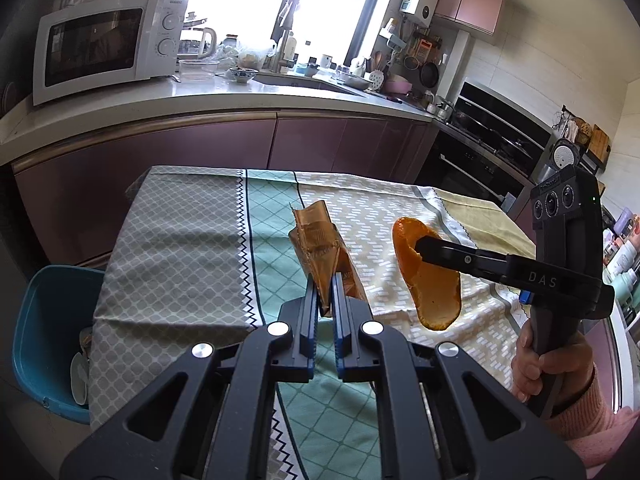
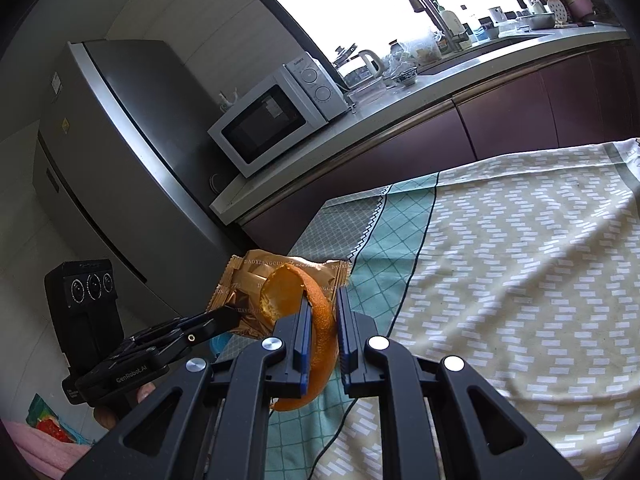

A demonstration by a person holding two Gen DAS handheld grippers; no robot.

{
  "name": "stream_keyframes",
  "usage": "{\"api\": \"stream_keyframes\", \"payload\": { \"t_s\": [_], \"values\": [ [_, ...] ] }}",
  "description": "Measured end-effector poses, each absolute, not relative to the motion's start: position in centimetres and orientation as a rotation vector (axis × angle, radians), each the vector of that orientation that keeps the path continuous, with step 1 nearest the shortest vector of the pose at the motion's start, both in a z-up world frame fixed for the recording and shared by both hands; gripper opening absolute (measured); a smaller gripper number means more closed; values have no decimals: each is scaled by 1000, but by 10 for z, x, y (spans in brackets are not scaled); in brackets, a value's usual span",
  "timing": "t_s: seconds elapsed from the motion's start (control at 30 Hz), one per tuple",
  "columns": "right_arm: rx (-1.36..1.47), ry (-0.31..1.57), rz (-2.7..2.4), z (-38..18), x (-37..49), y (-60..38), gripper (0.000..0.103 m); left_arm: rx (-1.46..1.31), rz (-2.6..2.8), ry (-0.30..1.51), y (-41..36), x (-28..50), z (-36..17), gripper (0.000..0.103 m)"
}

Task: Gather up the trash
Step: 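Carry the gold wrapper and orange peel over the teal bin with both grippers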

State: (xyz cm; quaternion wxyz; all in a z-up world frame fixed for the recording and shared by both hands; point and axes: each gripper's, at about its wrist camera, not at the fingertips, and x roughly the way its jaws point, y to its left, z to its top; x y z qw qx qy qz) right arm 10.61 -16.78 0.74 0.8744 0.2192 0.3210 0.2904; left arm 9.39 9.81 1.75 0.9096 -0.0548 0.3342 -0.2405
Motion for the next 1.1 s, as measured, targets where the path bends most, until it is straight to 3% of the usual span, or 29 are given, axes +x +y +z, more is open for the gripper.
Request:
{"api": "stream_keyframes", "payload": {
  "t_s": [1.1],
  "values": [
    [388,727,810,15,136,-57,11,-180,-250,617,211,68,34,7]
  ]
}}
